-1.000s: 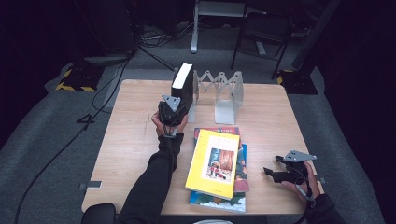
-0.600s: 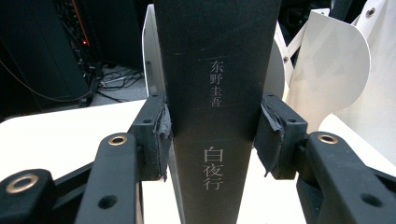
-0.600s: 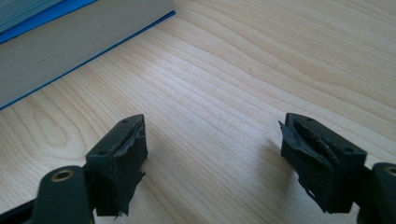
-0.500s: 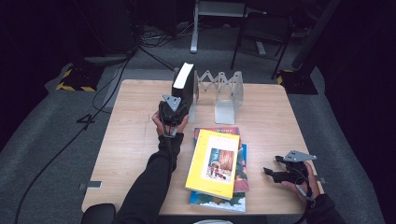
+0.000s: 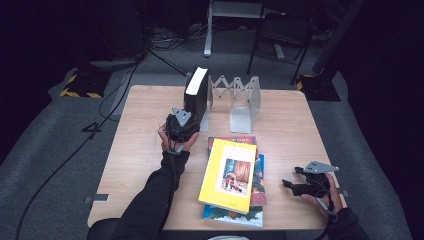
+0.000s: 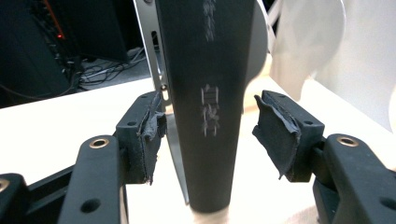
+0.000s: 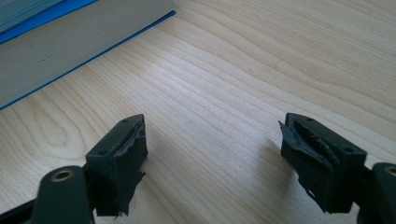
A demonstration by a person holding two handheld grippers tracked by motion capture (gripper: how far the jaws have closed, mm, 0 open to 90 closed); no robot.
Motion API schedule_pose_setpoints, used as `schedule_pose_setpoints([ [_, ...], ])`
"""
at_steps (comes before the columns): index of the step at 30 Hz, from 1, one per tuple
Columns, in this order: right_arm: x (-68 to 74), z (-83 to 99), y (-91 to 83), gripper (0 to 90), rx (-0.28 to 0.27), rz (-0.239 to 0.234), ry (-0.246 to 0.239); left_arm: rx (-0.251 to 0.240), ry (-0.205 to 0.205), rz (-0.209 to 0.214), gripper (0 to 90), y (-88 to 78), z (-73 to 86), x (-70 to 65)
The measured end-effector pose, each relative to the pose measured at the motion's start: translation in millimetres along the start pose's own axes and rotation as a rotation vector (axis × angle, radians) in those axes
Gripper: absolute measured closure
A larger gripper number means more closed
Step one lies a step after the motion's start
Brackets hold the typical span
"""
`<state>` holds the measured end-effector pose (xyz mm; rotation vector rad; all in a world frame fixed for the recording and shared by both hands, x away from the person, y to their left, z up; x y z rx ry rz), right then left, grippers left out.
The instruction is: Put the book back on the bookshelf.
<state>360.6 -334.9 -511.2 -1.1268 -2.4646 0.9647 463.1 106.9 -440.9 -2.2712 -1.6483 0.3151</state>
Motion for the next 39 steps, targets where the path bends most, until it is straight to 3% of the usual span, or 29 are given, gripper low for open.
schedule_pose_setpoints([
  [5,0.1,0.0,0.0,22.6,0.000,0.001,0.000,0.048,0.075,0.046,39.4,-9.9,7.9,3.4],
  [10,0.1,0.0,0.0,22.6,0.000,0.001,0.000,0.068,0.097,0.080,38.7,-19.0,13.5,7.6],
  [15,0.1,0.0,0.0,22.6,0.000,0.002,0.001,0.102,0.151,0.100,37.9,-28.4,22.2,10.4],
  [21,0.4,0.1,-0.1,22.6,0.000,0.003,0.003,0.137,0.206,0.159,36.7,-38.2,31.5,11.8],
  [23,0.5,0.1,-0.2,22.6,0.001,0.004,0.004,0.171,0.244,0.234,34.7,-43.7,37.2,11.7],
  [24,0.5,0.1,-0.2,22.6,0.001,0.004,0.004,0.171,0.244,0.234,34.1,-43.7,37.2,11.7],
  [25,0.5,0.0,-0.1,22.6,0.001,0.004,0.003,0.190,0.280,0.270,34.0,-48.9,42.3,10.8],
  [26,0.5,0.0,-0.1,22.6,0.001,0.004,0.003,0.190,0.280,0.270,33.6,-48.9,42.3,10.8],
  [28,0.5,-0.1,-0.1,22.6,0.002,0.004,0.003,0.216,0.303,0.319,33.1,-54.5,49.3,9.4],
  [33,0.6,0.0,-0.2,22.6,0.001,0.004,0.003,0.256,0.357,0.364,32.1,-67.0,62.8,8.8],
  [34,0.6,0.1,-0.2,22.6,0.001,0.004,0.003,0.284,0.374,0.419,31.3,-70.5,68.8,8.9],
  [36,0.6,0.1,-0.2,22.6,0.001,0.004,0.003,0.287,0.389,0.430,30.9,-72.4,72.7,8.4],
  [37,0.6,0.1,-0.2,22.6,0.001,0.004,0.003,0.305,0.415,0.451,30.9,-74.4,78.2,8.0],
  [39,0.9,0.1,-0.2,22.5,0.001,0.005,0.005,0.329,0.431,0.489,30.1,-78.7,85.8,7.7],
])
Point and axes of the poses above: each handheld gripper's, and its own axes: y roughly forward along the jaws, z roughly out of its underside, x roughly to its left, the point moved 1 cm from there along y, roughly forward along the jaws, and after that the axes turned 2 degrees about -y, right-handed, at the moved point
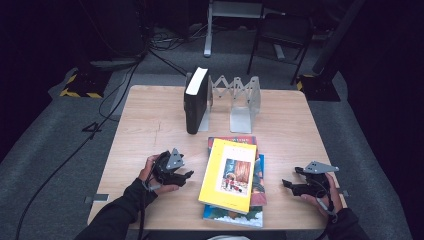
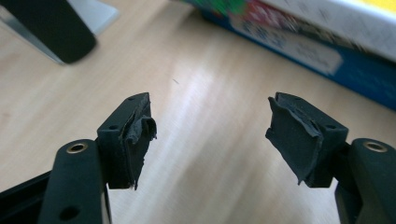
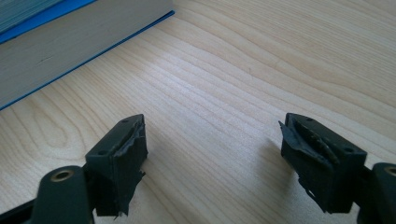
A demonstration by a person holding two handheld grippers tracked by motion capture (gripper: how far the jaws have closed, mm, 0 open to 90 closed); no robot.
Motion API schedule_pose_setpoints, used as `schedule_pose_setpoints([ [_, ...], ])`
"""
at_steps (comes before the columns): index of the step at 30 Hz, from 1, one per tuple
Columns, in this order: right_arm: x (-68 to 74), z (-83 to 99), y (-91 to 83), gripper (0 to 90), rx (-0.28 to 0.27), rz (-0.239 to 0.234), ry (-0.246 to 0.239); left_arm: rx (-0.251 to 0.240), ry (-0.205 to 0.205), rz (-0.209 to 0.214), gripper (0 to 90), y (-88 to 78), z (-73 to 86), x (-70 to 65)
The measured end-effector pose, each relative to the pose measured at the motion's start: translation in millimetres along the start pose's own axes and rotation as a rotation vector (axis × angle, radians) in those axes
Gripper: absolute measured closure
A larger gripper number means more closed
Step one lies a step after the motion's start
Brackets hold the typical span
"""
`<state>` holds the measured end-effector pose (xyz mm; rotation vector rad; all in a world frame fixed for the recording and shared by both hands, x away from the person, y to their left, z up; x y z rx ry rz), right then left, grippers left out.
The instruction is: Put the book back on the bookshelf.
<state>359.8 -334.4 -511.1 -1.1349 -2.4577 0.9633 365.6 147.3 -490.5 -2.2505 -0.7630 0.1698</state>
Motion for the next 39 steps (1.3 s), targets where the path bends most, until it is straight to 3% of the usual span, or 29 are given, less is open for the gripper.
schedule_pose_setpoints([
  [1,-0.1,0.0,0.1,22.5,-0.001,0.000,-0.001,0.000,0.000,0.000,29.9,0.0,0.0,0.0],
  [3,-0.1,-0.1,0.1,22.5,0.000,0.000,-0.001,0.029,-0.002,0.066,29.2,-2.1,5.7,-3.9],
  [6,-0.1,-0.1,0.0,22.5,0.001,0.000,-0.002,0.032,0.001,0.084,28.7,-4.5,10.0,-8.0],
  [10,0.4,-0.6,-0.5,22.9,0.007,0.003,-0.007,0.033,0.001,0.170,28.2,-10.1,18.7,-17.2],
  [16,3.1,-5.2,-3.5,26.3,0.013,-0.021,0.005,0.057,0.035,0.185,27.6,-9.9,21.0,-27.1],
  [18,6.0,-10.0,-7.9,27.0,-0.001,-0.019,0.001,0.082,0.045,0.233,28.8,-7.4,23.2,-29.4],
  [24,26.5,-35.2,-25.0,31.0,-0.058,-0.035,-0.077,0.058,0.045,0.239,23.7,-4.5,24.4,-31.7],
  [28,40.6,-48.3,-31.0,30.8,-0.087,-0.067,-0.106,0.025,0.041,0.246,21.5,-2.5,27.3,-30.7],
  [32,62.2,-63.6,-34.8,28.7,-0.109,-0.117,-0.155,0.025,0.042,0.246,21.1,-2.4,27.2,-30.7],
  [39,86.4,-81.1,-36.4,26.5,-0.149,-0.189,-0.152,0.029,0.062,0.263,21.5,-1.9,26.7,-28.2],
])
Point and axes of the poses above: each handheld gripper's, and its own axes: y roughly forward along the jaws, z roughly out of its underside, x roughly to its left, the point moved 1 cm from there along y, roughly forward along the jaws, and after that the axes turned 2 degrees about -y, right-handed, at the moved point
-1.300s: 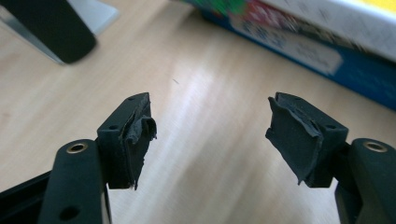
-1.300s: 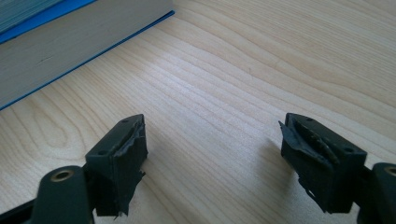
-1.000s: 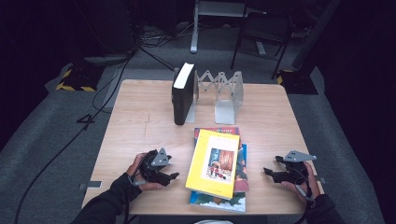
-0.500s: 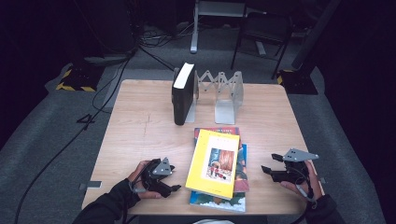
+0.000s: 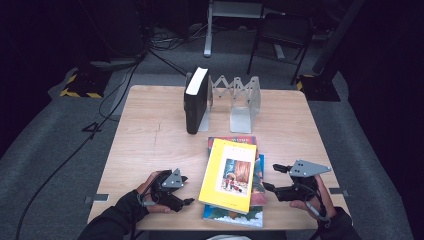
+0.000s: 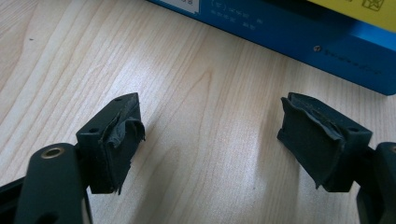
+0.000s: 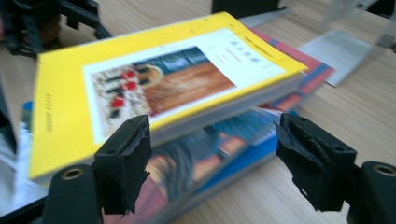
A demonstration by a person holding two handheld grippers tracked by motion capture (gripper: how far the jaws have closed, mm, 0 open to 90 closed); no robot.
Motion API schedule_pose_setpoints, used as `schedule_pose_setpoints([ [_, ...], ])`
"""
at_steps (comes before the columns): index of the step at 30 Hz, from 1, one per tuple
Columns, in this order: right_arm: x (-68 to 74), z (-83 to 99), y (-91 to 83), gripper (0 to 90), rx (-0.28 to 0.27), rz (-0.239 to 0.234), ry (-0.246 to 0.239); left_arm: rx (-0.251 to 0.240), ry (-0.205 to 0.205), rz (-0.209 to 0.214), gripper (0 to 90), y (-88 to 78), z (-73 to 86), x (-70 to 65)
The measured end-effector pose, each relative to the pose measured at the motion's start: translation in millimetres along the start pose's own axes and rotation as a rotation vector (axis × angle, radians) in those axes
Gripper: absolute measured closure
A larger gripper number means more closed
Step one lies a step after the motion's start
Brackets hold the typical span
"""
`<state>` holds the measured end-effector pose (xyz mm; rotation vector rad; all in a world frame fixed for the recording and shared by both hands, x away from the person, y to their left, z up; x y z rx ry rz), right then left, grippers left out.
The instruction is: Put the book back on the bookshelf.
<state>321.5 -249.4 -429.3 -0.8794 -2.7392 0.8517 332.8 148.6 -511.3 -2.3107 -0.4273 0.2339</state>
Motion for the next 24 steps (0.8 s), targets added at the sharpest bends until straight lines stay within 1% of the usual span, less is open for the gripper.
schedule_pose_setpoints([
  [1,3.4,-2.6,2.0,26.4,-0.002,-0.016,0.001,-0.002,-0.004,-0.001,21.5,0.4,-0.5,1.7],
  [2,10.1,-6.5,8.0,26.4,0.010,-0.047,-0.023,-0.002,-0.004,-0.001,21.4,0.4,-0.5,1.7],
  [3,14.2,-7.9,12.4,26.7,0.023,-0.061,-0.038,-0.002,-0.023,-0.017,20.6,1.8,-2.1,4.0],
  [4,14.2,-7.9,12.4,26.7,0.023,-0.061,-0.038,-0.002,-0.023,-0.017,20.6,1.8,-2.1,4.0],
  [5,18.2,-8.8,19.0,29.1,0.033,-0.099,-0.035,0.016,-0.035,-0.033,20.6,2.5,-5.3,7.6],
  [6,18.2,-8.8,19.0,29.1,0.033,-0.099,-0.035,0.016,-0.035,-0.033,20.1,2.5,-5.3,7.6],
  [7,20.9,-8.9,25.2,29.0,0.049,-0.102,-0.040,0.018,-0.049,-0.048,20.3,4.2,-7.7,11.6],
  [8,20.9,-8.9,25.2,29.0,0.049,-0.102,-0.040,0.018,-0.049,-0.048,20.6,4.2,-7.7,11.6],
  [9,22.0,-8.8,30.3,28.5,0.060,-0.119,-0.026,0.021,-0.064,-0.058,21.1,6.2,-11.1,15.1],
  [10,22.2,-8.8,32.1,28.4,0.066,-0.122,-0.022,0.019,-0.064,-0.072,21.6,7.4,-12.9,16.7],
  [12,22.4,-8.7,37.0,27.4,0.088,-0.119,-0.015,0.016,-0.051,-0.086,22.0,8.8,-16.4,18.8],
  [14,22.2,-7.1,43.3,25.4,0.120,-0.118,-0.021,0.003,-0.063,-0.072,22.3,9.3,-20.1,21.7],
  [15,21.7,-6.4,45.2,23.6,0.126,-0.121,-0.020,-0.007,-0.059,-0.069,22.4,10.6,-22.9,23.2],
  [16,20.1,-5.7,46.7,22.4,0.127,-0.133,-0.008,-0.006,-0.049,-0.073,22.2,11.3,-26.3,24.6],
  [17,20.1,-5.7,46.7,22.4,0.127,-0.133,-0.008,-0.006,-0.049,-0.073,22.1,11.3,-26.3,24.6],
  [18,17.6,-5.3,48.2,20.2,0.132,-0.136,0.013,-0.014,-0.045,-0.073,22.1,12.1,-28.7,25.8],
  [19,15.6,-4.9,48.8,19.1,0.139,-0.140,0.025,-0.028,-0.041,-0.079,22.2,12.4,-30.9,27.0],
  [21,10.7,-3.6,51.2,16.1,0.153,-0.160,0.058,-0.036,-0.033,-0.084,23.6,13.3,-33.2,28.2],
  [22,8.6,-3.3,53.1,15.3,0.158,-0.170,0.071,-0.019,-0.025,-0.080,23.5,14.4,-34.8,29.7],
  [24,5.8,-4.8,56.7,14.0,0.162,-0.188,0.064,-0.031,-0.037,-0.073,23.1,15.9,-37.7,30.2],
])
Point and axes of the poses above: each handheld gripper's, and its own axes: y roughly forward along the jaws, z roughly out of its underside, x roughly to its left, the point moved 1 cm from there along y, roughly forward along the jaws, and after that the axes turned 2 degrees about -y, right-handed, at the moved point
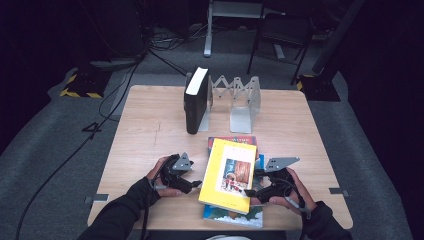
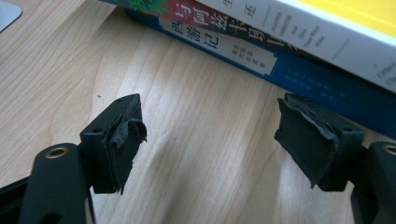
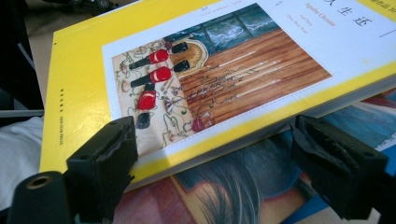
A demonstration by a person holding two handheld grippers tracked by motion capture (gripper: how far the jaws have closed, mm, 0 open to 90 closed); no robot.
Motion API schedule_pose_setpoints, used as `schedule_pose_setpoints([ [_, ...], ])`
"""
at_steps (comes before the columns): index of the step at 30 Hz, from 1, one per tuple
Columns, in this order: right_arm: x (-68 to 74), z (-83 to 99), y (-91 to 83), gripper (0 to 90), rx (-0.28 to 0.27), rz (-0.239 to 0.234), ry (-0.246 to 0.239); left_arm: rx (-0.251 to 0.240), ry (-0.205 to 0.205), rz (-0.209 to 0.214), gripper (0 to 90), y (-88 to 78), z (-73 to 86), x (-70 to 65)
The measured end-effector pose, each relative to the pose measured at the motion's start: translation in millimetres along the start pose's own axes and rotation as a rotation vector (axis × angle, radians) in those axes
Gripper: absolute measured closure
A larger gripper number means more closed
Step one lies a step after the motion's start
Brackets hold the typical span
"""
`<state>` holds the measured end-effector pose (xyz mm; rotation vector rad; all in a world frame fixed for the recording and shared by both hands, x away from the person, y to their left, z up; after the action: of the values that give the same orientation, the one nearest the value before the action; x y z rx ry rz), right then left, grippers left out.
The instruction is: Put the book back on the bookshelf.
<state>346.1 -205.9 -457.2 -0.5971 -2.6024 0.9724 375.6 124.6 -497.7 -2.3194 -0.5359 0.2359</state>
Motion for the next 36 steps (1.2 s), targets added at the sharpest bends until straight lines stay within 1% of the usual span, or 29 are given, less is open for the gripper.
schedule_pose_setpoints([
  [1,0.0,0.0,0.0,14.0,0.000,0.000,0.000,0.000,0.000,0.000,23.2,0.0,0.0,0.0],
  [2,-1.2,-2.7,2.4,12.2,0.010,0.002,-0.007,-0.010,0.002,0.005,23.6,0.1,-3.5,0.4],
  [3,-2.0,-3.7,3.3,12.3,0.012,0.000,-0.011,-0.015,-0.005,0.010,24.3,0.5,-4.8,0.4],
  [6,-2.6,-6.4,4.8,12.3,0.025,0.002,-0.012,-0.022,-0.010,0.015,24.7,2.1,-7.4,0.6],
  [8,-3.0,-8.3,6.1,12.6,0.029,0.004,-0.017,-0.023,-0.018,0.027,25.4,4.6,-9.5,1.7],
  [12,-4.5,-11.2,9.4,12.9,0.023,0.003,-0.026,-0.005,-0.007,0.011,25.6,9.6,-12.3,2.7],
  [13,-5.7,-12.4,10.3,12.9,0.027,-0.005,-0.028,0.002,-0.003,0.005,25.8,10.0,-13.1,2.8],
  [15,-6.1,-13.1,10.5,12.8,0.034,-0.007,-0.029,0.006,-0.001,0.002,26.3,10.2,-13.5,2.5],
  [17,-6.7,-14.8,11.6,12.6,0.039,-0.009,-0.033,0.015,0.010,0.000,27.3,10.6,-14.4,1.3],
  [19,-6.4,-16.5,13.6,12.6,0.033,-0.003,-0.035,0.022,0.014,0.000,29.9,10.7,-15.0,-0.5],
  [20,-6.2,-17.1,14.2,12.8,0.031,0.001,-0.040,0.026,0.025,-0.012,30.3,10.3,-15.6,-1.7],
  [21,-6.2,-17.6,14.4,13.1,0.029,0.003,-0.043,0.024,0.033,-0.018,30.3,9.7,-16.2,-2.7],
  [22,-6.1,-17.8,14.4,13.7,0.025,0.006,-0.043,0.018,0.032,-0.020,30.9,8.7,-16.7,-3.7],
  [24,-6.2,-17.5,13.3,16.6,0.009,0.015,-0.045,0.015,0.026,-0.014,31.1,8.7,-17.3,-5.0],
  [25,-6.8,-17.5,12.9,17.2,0.002,0.020,-0.039,0.023,0.029,-0.015,31.1,9.5,-17.7,-5.9],
  [27,-5.6,-18.7,12.2,17.8,-0.007,0.040,-0.049,0.030,0.036,-0.007,31.1,11.4,-18.2,-7.8],
  [28,-4.9,-19.1,12.1,18.0,-0.008,0.044,-0.055,0.040,0.042,-0.011,31.1,11.4,-18.5,-8.3],
  [32,-3.8,-20.7,10.8,18.6,-0.015,0.046,-0.073,0.033,0.031,0.001,30.8,12.8,-17.6,-7.4],
  [34,-3.9,-21.9,9.4,21.6,-0.008,0.053,-0.081,0.037,0.032,0.001,30.4,13.1,-17.4,-6.9],
  [36,-3.7,-22.3,7.3,23.4,0.019,0.055,-0.085,0.039,0.028,0.002,30.2,13.0,-17.2,-6.9],
])
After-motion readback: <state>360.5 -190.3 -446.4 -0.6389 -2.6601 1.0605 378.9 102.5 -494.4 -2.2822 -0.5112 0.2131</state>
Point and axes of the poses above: each handheld gripper's, and its own axes: y roughly forward along the jaws, z roughly out of its underside, x roughly to its left, the point moved 1 cm from there along y, roughly forward along the jaws, and after that the axes turned 2 degrees about -y, right-handed, at the moved point
